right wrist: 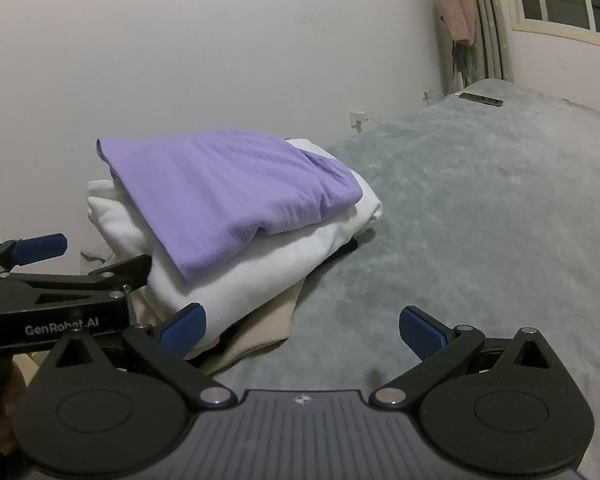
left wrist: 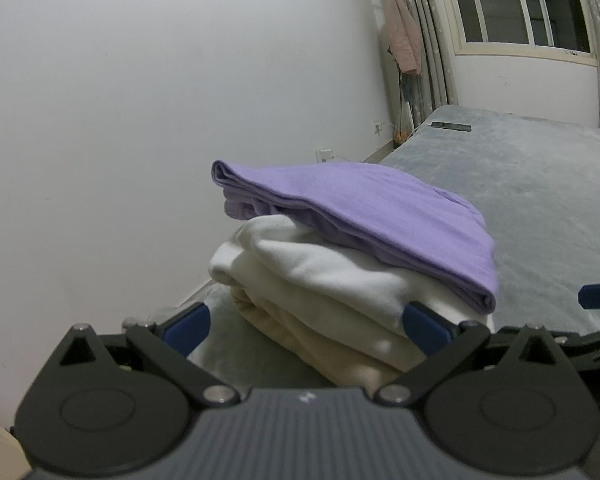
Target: Fold clothes
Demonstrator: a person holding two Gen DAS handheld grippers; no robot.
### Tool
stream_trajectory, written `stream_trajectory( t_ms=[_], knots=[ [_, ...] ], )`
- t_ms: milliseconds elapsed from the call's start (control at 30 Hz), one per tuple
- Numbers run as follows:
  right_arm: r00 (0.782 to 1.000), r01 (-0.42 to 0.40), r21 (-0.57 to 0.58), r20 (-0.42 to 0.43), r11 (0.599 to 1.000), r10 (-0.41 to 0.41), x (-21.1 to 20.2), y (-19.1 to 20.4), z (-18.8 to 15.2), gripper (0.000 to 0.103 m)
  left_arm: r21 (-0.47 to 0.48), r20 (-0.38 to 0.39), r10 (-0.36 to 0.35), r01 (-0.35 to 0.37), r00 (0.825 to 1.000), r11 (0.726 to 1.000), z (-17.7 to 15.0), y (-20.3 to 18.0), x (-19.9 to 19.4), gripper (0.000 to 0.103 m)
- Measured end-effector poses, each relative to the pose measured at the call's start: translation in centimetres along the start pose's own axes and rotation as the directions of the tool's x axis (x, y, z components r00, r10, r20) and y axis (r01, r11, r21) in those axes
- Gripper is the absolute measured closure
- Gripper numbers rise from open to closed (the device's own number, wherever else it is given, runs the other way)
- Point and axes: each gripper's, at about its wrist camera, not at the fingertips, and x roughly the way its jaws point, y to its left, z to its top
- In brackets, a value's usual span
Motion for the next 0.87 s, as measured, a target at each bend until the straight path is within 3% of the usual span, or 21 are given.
stream_trajectory(
  t_ms=[867],
  knots=[
    [1.000,0.008,0.004,-0.002,1.000,-0.008,0.53,0.10,-0.24,0.000,0.005,-0.002,0.009,-0.009,1.000,1.000,-0.04,0.02,0.11,0.000]
  ],
)
